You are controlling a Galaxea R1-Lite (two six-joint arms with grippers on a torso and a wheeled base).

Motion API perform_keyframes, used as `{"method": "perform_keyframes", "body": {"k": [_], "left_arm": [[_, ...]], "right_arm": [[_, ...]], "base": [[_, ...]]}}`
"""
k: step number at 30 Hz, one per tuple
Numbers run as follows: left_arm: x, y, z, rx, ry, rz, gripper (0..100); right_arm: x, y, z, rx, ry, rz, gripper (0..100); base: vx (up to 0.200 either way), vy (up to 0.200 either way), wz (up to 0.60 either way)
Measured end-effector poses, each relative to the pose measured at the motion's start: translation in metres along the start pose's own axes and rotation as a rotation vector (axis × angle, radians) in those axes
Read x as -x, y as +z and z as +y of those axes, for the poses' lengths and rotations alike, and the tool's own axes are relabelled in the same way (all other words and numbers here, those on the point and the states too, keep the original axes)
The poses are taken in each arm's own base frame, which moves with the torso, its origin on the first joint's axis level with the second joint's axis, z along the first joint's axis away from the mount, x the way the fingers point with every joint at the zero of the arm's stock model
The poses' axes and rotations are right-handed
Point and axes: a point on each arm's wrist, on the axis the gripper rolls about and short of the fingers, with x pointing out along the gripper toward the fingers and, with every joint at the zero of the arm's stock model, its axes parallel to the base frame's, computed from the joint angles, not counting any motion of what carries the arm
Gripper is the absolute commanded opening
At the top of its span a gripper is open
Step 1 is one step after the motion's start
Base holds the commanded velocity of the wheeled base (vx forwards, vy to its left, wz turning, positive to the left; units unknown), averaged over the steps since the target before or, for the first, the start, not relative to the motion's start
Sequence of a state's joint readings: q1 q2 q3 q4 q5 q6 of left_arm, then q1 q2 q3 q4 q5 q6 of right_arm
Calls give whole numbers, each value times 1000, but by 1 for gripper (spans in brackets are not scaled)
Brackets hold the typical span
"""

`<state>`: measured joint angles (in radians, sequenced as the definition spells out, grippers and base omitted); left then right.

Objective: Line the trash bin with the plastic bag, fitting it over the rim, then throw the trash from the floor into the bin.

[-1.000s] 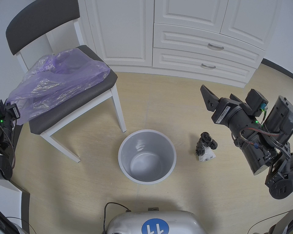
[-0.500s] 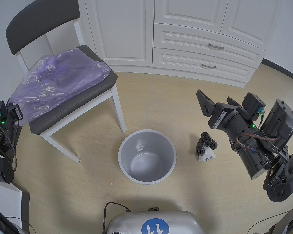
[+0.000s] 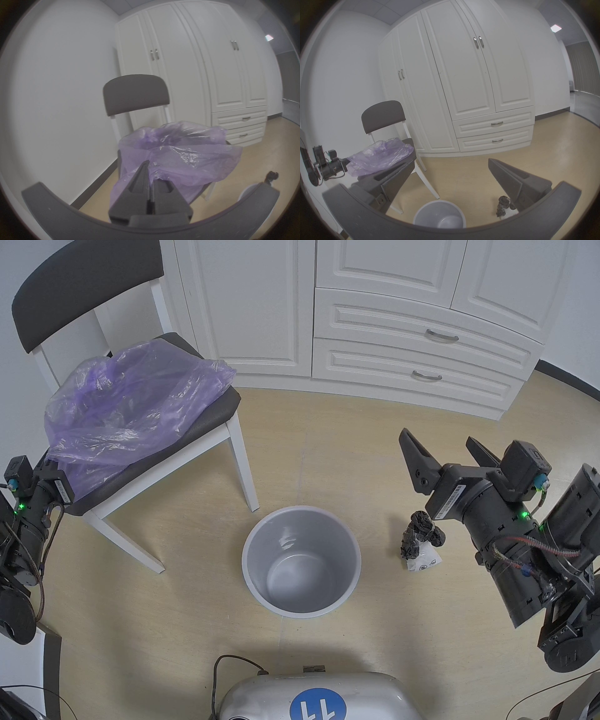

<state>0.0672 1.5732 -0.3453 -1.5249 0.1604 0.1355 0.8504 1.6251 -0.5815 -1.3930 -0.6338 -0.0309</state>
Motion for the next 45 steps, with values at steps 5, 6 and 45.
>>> {"method": "perform_keyframes", "body": {"k": [5, 6, 45], "left_arm": [[-1, 6, -7, -56, -110, -24, 0], [-3, 8, -9, -66, -128, -30, 0], [25, 89, -56, 59, -308, -154, 0]], "right_arm": [[4, -4, 3, 63, 23, 8, 100], [4, -4, 4, 81, 29, 9, 100], [5, -82, 22, 207, 103, 198, 100]], "base": [[0, 0, 0], [0, 0, 0], [0, 0, 0]]}}
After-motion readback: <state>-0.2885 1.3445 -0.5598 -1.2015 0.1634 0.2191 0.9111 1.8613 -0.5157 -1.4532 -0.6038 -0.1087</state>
